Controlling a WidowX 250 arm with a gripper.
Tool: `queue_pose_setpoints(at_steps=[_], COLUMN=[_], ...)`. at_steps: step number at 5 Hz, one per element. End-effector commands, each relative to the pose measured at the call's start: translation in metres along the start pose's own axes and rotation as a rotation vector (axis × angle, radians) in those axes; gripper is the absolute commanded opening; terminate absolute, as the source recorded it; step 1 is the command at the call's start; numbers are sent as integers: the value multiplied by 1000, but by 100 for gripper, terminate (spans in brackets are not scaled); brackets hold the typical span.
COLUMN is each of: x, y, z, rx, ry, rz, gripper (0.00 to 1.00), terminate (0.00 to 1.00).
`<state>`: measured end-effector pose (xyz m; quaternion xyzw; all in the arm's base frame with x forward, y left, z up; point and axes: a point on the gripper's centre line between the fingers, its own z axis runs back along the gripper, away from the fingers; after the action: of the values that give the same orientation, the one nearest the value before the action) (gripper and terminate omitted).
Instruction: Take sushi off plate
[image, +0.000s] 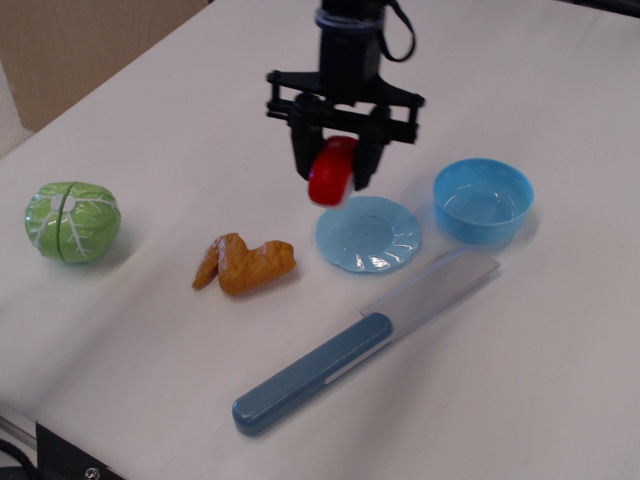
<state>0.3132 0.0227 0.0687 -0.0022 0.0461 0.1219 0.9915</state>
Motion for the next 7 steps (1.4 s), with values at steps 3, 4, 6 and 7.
queue_pose_setpoints(at_steps=[3,4,6,7], x=[37,40,35,31], y=[93,102,99,97], z=[-9,-25,-24,-16], rx=[-9,13,-26,-34], ry=[-24,-4,-44,-50], rz=[177,205,244,232], gripper=[0,0,100,100], terminate=[0,0,0,0])
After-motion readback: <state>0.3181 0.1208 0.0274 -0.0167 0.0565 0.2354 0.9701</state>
